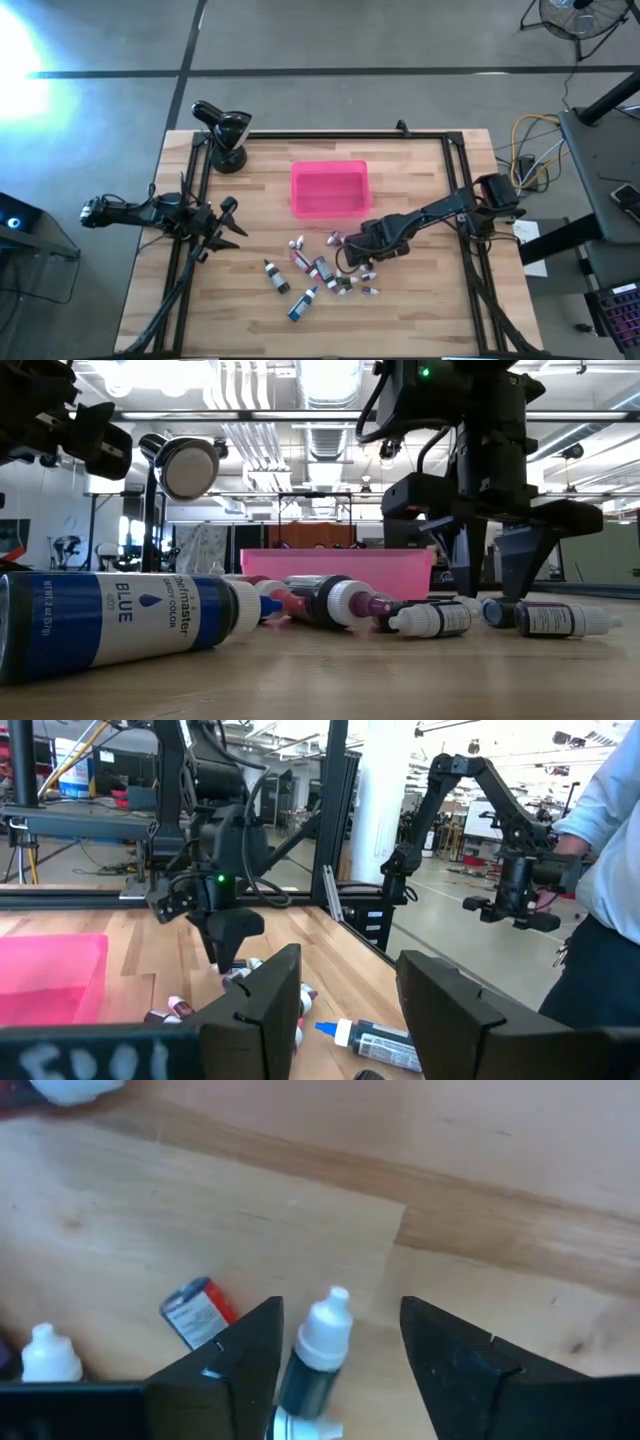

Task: Pick & Place food coloring
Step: Put the brown food coloring bottle into the pink bin

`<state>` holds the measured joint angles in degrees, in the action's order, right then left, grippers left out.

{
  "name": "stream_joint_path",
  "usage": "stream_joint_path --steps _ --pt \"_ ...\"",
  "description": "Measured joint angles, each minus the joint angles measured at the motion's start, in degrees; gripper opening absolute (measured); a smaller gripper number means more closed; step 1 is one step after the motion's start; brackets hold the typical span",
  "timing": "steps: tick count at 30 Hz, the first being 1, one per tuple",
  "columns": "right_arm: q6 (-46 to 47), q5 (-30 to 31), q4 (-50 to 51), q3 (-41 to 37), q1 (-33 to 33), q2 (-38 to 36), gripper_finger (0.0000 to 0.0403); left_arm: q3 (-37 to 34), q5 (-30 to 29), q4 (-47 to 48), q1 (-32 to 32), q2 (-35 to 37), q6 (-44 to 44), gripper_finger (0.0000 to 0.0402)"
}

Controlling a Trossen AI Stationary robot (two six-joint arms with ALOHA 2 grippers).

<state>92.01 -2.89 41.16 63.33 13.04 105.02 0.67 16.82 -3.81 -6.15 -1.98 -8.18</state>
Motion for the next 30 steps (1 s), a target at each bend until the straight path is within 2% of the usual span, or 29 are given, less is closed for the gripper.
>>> stream_joint_path --steps 10,23,26,30 --pt "-0.5 -2.0 0.2 0.1 0.0 1.5 0.0159 0.0 0.0 0.0 0.0 0.0 0.0 0.0142" --pt "-3.1 -1.8 1.5 0.2 -0.1 0.9 0.0028 0.0 0.0 0.0 0.0 0.0 0.0 0.0142" --pt "-3.9 -0.3 1.8 0.1 0.0 0.2 0.0026 0.0 0.0 0.0 0.0 0.0 0.0 0.0142" --pt "-7.9 0.8 2.8 0.1 -0.1 -2.1 0.0052 0.0 0.0 0.0 0.0 0.0 0.0 0.0142"
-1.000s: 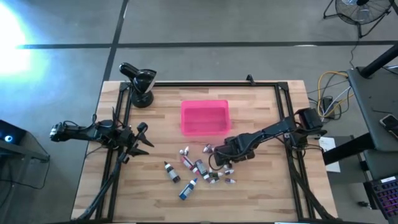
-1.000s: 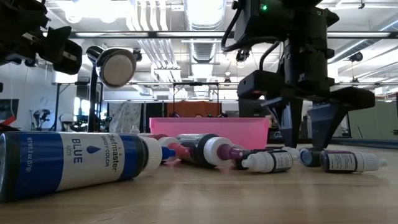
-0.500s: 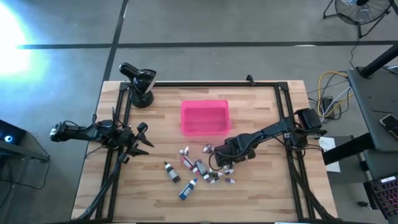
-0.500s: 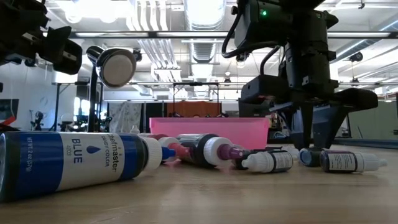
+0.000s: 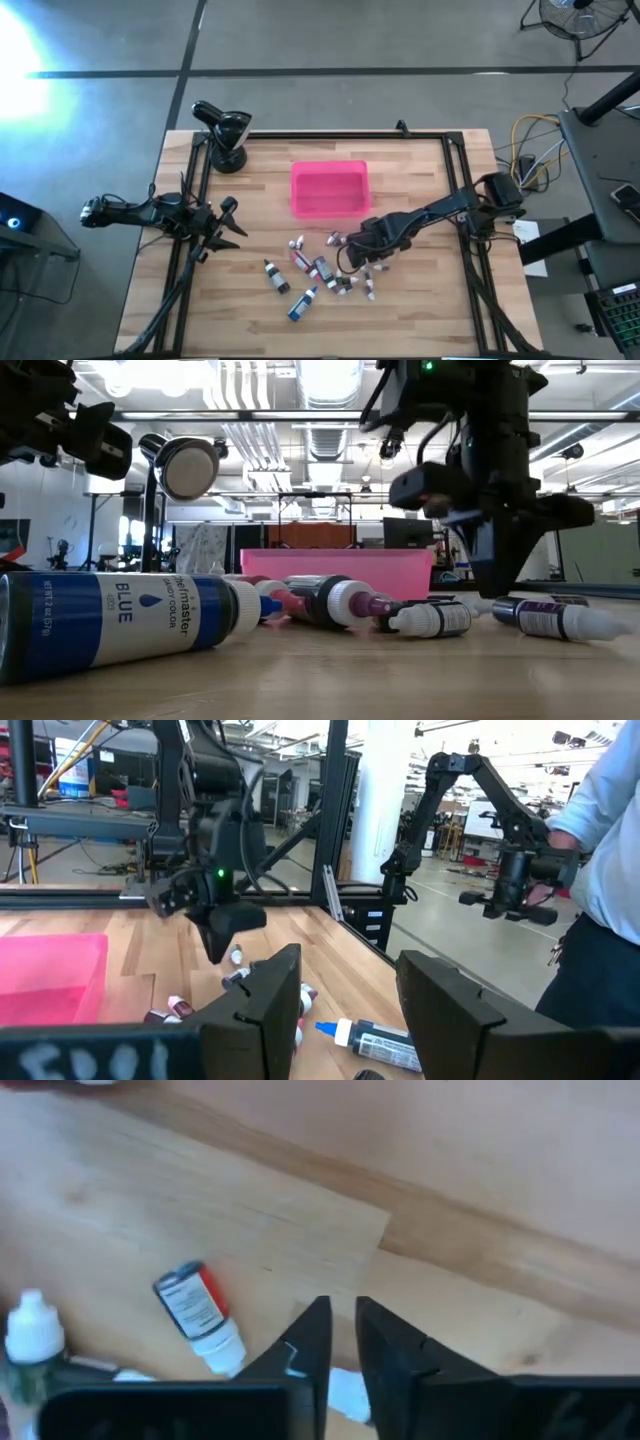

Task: Pick & Place food coloring
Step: Put the brown food coloring bottle into the pink bin

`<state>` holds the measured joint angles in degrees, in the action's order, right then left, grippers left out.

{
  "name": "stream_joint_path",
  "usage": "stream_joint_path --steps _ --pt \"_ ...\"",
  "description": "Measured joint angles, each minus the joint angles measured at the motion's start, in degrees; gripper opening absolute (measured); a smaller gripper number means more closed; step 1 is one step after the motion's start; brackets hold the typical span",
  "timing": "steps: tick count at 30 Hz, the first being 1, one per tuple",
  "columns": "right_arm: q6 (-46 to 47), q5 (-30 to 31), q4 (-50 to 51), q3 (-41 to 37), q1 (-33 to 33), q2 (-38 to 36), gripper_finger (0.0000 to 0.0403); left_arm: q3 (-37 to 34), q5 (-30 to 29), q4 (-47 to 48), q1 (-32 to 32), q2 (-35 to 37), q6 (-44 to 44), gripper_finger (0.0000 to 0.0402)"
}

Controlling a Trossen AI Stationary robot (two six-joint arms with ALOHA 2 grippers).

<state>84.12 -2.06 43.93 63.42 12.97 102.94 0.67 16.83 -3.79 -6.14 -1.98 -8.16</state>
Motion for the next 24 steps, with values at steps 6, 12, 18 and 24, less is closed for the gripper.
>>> stream_joint_path --steps 6,12,18,24 --pt "-13.9 0.4 0.8 0.0 0.7 -3.8 0.0136 0.0 0.0 0.0 0.0 0.0 0.0 0.0142" --pt "-48.6 -4.4 2.6 -0.3 3.0 -4.1 0.0211 0.0 0.0 0.0 0.0 0.0 0.0 0.0142" --pt "-71.9 -1.4 2.9 -0.3 6.1 -3.6 0.0232 0.0 0.0 0.0 0.0 0.0 0.0 0.0142" --pt "-87.8 3.6 2.2 -0.3 7.1 -3.5 0.0233 0.0 0.0 0.0 0.0 0.0 0.0 0.0142"
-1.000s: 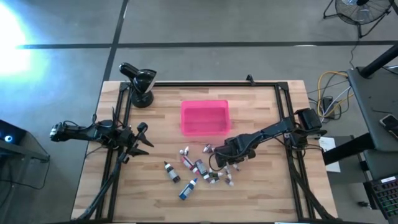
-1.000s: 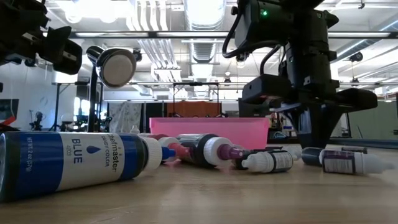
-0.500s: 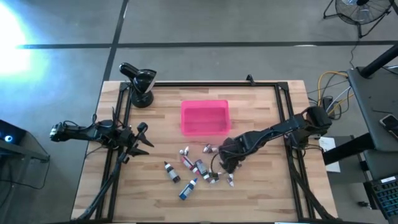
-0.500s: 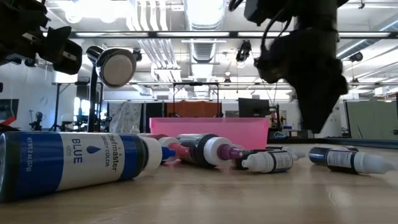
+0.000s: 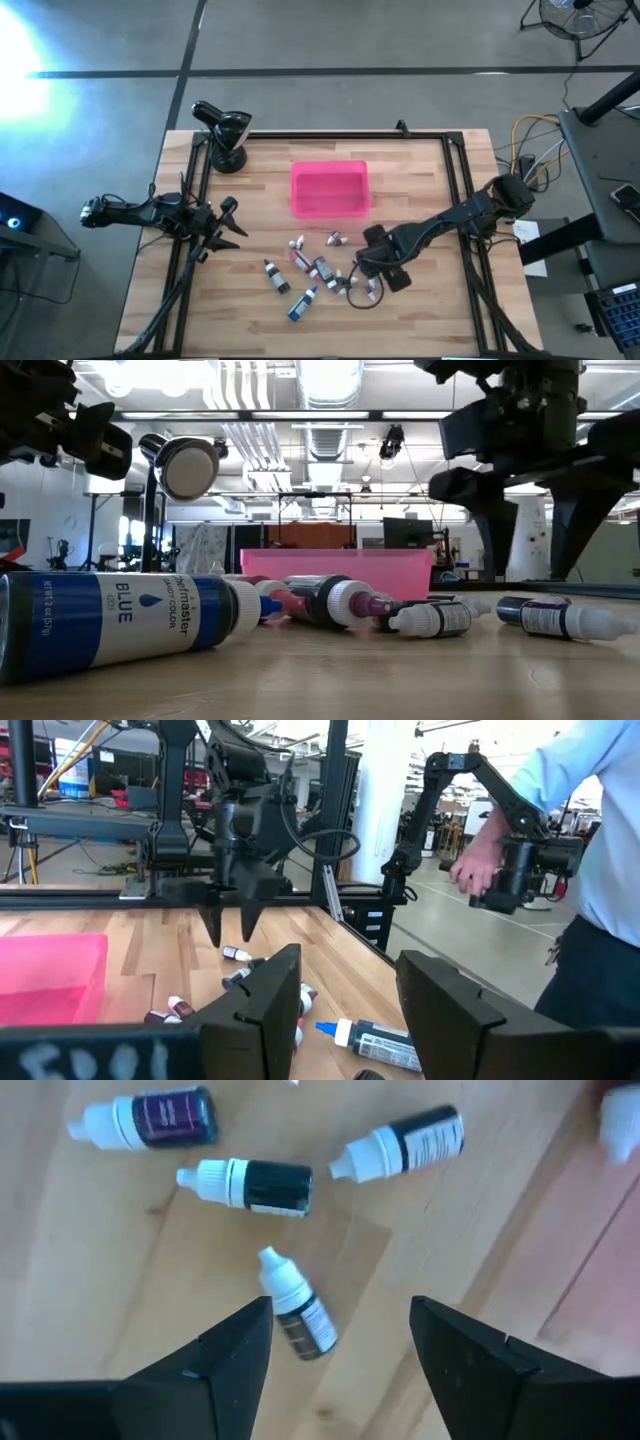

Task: Pick & Place food coloring
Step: Put the brown food coloring bottle into the pink bin

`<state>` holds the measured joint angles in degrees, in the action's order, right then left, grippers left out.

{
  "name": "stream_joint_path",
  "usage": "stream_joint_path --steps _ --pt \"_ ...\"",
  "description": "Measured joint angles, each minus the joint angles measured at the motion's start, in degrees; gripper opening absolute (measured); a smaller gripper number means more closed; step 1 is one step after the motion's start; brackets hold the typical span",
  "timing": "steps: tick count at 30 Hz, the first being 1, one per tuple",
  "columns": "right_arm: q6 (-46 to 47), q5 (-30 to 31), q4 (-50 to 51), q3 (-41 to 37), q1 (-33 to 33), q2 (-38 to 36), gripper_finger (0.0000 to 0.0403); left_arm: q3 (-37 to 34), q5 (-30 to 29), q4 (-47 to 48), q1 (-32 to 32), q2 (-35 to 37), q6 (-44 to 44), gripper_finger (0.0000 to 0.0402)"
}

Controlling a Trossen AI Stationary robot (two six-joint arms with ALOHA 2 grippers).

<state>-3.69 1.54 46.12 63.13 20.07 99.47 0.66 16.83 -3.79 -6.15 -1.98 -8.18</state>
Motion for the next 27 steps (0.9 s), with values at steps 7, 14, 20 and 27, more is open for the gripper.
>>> stream_joint_path --steps 7,14,20,27 --pt "-9.6 -4.1 -1.6 -1.6 0.1 0.0 0.0223 0.0 0.0 0.0 0.0 0.0 0.0 0.0142" --pt "-10.8 -5.7 -6.7 -3.6 0.7 0.1 0.021 0.0 0.0 0.0 0.0 0.0 0.0 0.0142" --pt "-10.2 -2.4 -8.8 -6.4 1.0 0.1 0.0195 0.0 0.0 0.0 0.0 0.0 0.0 0.0142" --pt "-8.3 -1.8 -9.6 -6.9 1.0 0.1 0.016 0.0 0.0 0.0 0.0 0.0 0.0 0.0142"
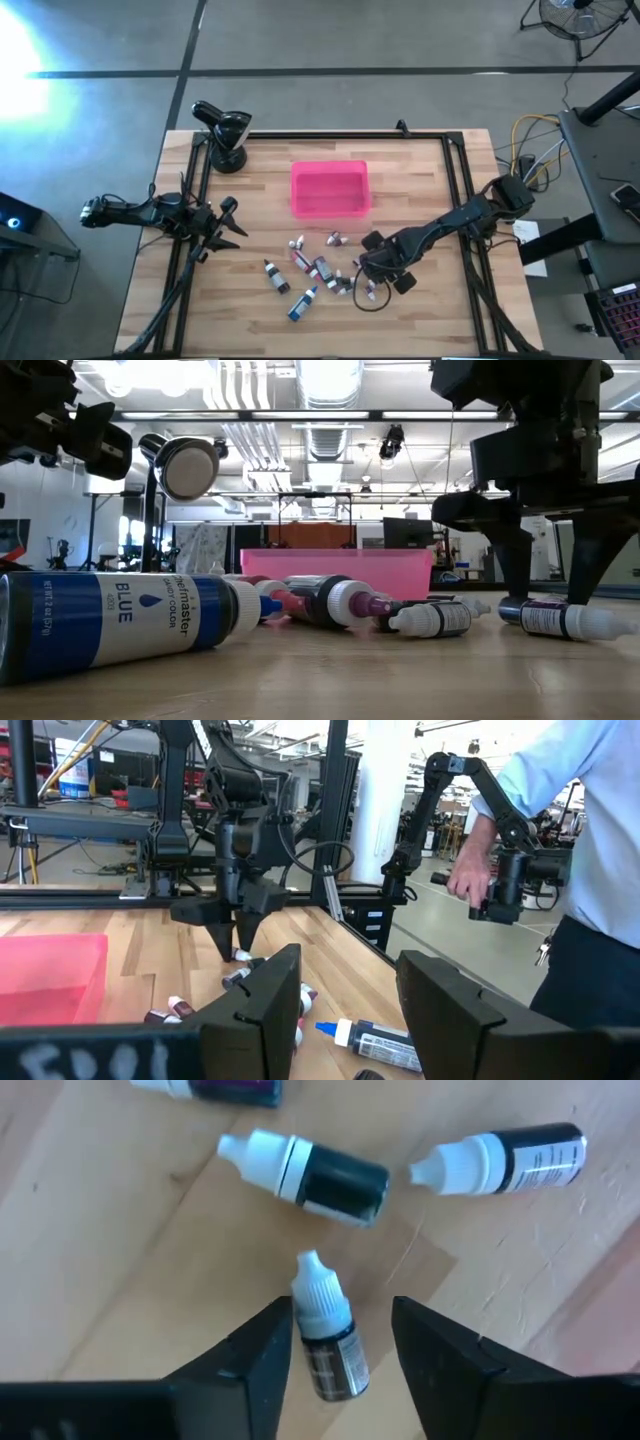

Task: Pick & Place food coloring
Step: Put the brown food coloring bottle into the pink bin

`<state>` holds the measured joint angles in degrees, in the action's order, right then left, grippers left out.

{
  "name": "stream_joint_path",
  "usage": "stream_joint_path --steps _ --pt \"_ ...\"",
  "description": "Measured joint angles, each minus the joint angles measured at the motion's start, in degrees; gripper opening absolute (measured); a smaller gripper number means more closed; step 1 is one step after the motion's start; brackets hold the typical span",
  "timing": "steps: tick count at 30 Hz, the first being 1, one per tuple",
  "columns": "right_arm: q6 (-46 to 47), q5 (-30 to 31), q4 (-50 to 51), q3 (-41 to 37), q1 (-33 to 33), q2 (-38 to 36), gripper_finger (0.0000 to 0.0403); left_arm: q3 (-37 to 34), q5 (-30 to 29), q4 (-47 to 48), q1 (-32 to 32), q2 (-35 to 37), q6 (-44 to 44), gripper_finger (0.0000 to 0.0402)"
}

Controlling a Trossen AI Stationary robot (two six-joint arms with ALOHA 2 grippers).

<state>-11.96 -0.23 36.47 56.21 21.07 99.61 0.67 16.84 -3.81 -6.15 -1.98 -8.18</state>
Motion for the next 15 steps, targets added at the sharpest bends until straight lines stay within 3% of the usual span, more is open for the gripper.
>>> stream_joint_path --steps 15 --pt "7.4 -0.2 -1.8 -0.9 0.1 -0.1 0.007 0.0 0.0 0.0 0.0 0.0 0.0 0.0142"
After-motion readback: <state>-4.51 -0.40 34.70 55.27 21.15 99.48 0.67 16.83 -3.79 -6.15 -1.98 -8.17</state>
